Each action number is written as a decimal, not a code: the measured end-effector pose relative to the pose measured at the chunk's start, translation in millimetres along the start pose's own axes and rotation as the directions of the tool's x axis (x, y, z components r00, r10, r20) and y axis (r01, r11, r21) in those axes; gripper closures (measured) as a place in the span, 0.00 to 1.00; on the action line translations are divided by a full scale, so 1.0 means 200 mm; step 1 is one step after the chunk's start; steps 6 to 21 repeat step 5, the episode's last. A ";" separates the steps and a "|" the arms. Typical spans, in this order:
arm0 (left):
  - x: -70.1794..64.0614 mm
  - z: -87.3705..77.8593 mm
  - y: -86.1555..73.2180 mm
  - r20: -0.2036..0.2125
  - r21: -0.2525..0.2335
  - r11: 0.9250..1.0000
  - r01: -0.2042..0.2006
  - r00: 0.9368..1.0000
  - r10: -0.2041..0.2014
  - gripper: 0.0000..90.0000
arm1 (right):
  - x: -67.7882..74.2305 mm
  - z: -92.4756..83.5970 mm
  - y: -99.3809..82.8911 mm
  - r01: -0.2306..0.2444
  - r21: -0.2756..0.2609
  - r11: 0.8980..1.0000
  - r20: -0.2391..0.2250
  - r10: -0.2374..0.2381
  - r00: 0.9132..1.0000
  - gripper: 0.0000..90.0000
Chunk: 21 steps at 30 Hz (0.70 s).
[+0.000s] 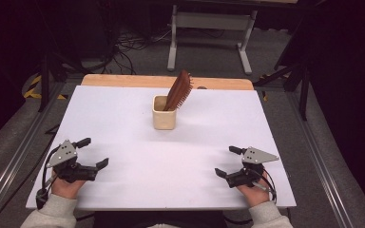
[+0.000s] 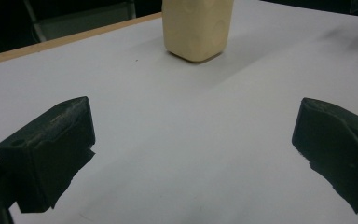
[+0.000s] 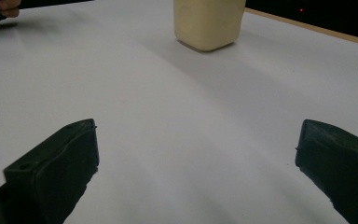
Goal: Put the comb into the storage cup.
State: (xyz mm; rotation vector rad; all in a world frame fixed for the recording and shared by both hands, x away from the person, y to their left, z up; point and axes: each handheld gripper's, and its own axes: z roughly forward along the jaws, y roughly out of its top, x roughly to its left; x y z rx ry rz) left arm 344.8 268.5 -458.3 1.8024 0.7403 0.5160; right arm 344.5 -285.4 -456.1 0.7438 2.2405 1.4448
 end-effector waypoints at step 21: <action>0.01 0.00 0.00 0.002 -0.004 1.000 0.030 1.000 -0.030 0.00 | 0.00 -0.01 0.00 -0.004 -0.009 1.000 0.001 0.004 1.000 0.00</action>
